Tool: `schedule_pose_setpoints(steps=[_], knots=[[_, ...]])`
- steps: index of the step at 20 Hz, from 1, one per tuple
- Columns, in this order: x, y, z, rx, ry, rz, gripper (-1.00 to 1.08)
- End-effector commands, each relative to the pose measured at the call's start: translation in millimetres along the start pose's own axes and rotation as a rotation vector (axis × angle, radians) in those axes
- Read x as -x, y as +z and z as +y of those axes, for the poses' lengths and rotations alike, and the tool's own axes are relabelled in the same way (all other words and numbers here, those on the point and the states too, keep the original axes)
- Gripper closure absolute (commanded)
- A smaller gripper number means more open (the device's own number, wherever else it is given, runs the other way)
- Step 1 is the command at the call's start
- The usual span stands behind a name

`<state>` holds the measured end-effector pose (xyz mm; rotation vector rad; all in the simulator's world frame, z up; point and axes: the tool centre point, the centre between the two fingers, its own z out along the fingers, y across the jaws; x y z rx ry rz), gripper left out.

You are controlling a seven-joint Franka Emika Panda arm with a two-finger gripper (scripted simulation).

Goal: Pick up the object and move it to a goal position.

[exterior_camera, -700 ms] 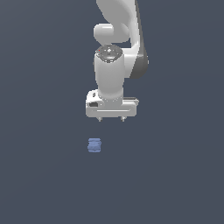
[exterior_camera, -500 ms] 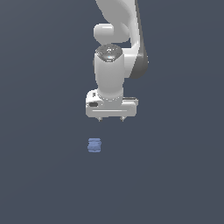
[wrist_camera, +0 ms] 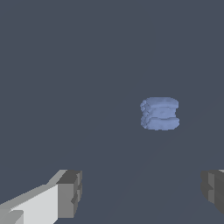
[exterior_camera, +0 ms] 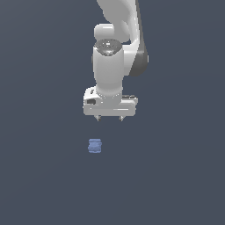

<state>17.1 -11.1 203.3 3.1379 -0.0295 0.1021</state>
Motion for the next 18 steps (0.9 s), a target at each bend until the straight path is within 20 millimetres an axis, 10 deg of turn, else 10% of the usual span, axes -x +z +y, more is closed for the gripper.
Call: schedule_pose_setpoints(steps=[1, 18], knots=[[-0.1, 0.4, 0.2, 0.000, 0.000, -0.001, -0.92], [-32.7, 64.8, 44.8, 0.001, 0.000, -0.039, -0.92]])
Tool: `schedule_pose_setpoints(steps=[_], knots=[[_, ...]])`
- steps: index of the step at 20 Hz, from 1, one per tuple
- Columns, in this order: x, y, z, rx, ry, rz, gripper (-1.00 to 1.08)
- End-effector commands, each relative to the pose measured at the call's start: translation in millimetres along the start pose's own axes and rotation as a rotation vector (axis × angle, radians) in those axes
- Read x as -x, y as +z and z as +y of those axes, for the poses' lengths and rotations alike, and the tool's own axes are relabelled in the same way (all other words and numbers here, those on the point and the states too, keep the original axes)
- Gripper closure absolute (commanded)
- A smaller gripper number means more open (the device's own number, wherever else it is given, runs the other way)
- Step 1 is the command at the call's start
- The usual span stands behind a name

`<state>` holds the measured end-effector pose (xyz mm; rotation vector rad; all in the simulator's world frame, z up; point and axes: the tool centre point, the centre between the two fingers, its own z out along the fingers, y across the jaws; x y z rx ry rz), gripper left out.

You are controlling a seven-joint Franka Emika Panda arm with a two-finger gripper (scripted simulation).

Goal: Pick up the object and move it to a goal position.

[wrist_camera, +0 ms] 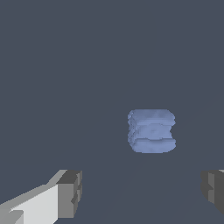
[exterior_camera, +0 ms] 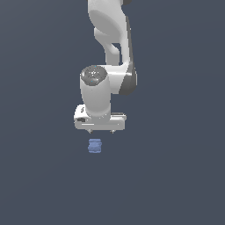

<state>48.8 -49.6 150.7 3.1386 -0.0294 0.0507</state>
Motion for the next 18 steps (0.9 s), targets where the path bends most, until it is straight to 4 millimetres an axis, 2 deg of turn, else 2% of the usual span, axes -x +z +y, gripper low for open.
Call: schedule_pose_setpoints(steps=[1, 9, 18], knots=[[-6.4, 16.2, 11.2, 0.000, 0.000, -0.009, -0.92], [-17.4, 51.6, 34.8, -0.002, 0.000, -0.028, -0.92], [-18.5, 60.6, 39.7, -0.002, 0.000, -0.033, -0.92]])
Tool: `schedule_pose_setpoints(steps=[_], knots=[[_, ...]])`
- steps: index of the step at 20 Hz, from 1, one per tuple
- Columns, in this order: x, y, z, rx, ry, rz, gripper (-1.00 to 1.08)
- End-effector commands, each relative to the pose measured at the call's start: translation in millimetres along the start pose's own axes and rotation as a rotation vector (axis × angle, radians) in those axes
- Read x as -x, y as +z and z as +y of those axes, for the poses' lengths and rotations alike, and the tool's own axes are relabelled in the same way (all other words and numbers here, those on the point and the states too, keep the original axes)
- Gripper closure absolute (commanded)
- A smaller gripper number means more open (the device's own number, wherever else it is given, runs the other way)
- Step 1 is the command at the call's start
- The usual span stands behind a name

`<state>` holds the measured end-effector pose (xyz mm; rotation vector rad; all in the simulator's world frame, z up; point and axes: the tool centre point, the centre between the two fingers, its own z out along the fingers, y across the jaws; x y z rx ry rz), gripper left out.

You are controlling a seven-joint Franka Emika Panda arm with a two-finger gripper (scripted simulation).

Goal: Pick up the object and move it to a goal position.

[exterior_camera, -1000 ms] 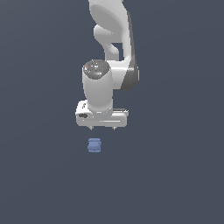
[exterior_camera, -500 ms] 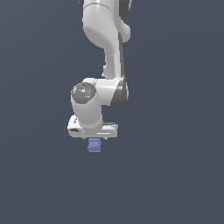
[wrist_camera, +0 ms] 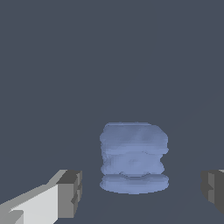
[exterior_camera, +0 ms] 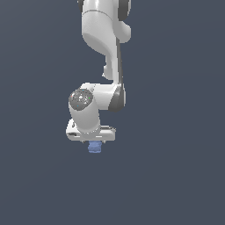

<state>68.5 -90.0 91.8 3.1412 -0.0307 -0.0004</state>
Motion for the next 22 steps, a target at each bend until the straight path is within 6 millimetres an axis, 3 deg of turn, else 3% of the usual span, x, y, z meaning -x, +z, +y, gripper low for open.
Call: schedule_pose_setpoints(steps=[1, 10, 16, 17, 22], knots=[[0.0, 3.0, -0.2, 0.000, 0.000, 0.000, -0.92], [0.8, 44.7, 0.1, 0.000, -0.001, 0.000, -0.92], [-0.7, 50.3, 0.4, 0.000, -0.001, 0.000, -0.92], [-0.7, 50.3, 0.4, 0.000, -0.001, 0.000, 1.08], [-0.7, 50.3, 0.4, 0.000, -0.001, 0.000, 1.08]])
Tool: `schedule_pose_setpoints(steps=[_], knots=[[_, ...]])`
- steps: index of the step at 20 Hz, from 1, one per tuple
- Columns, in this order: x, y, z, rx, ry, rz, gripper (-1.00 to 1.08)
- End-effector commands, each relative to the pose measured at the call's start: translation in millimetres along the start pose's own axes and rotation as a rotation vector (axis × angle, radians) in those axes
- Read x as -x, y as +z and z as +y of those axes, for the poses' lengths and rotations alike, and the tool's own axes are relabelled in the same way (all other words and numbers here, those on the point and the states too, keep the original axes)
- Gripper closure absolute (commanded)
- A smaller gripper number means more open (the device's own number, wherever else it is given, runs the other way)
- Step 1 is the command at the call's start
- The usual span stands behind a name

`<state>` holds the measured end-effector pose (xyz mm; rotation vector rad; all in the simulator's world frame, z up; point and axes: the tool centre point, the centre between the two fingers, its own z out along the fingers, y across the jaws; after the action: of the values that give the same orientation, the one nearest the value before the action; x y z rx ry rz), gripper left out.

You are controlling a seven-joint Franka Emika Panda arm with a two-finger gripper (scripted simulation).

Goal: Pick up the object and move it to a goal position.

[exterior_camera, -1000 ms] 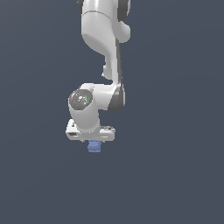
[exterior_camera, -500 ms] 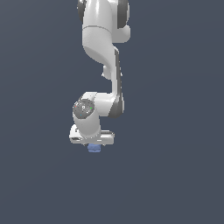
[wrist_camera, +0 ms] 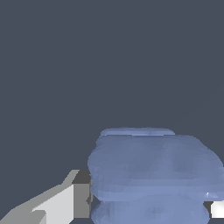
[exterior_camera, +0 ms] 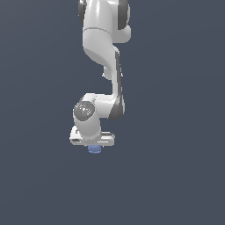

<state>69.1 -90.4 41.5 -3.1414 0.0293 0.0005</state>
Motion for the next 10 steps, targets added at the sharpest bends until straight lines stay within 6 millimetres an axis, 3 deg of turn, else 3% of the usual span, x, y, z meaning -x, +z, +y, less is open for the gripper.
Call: schedule_pose_setpoints(steps=[1, 10], knots=[[-0.1, 0.0, 0.0, 0.000, 0.000, 0.000, 1.08], [-2.3, -8.7, 0.4, 0.000, 0.000, 0.000, 1.08]])
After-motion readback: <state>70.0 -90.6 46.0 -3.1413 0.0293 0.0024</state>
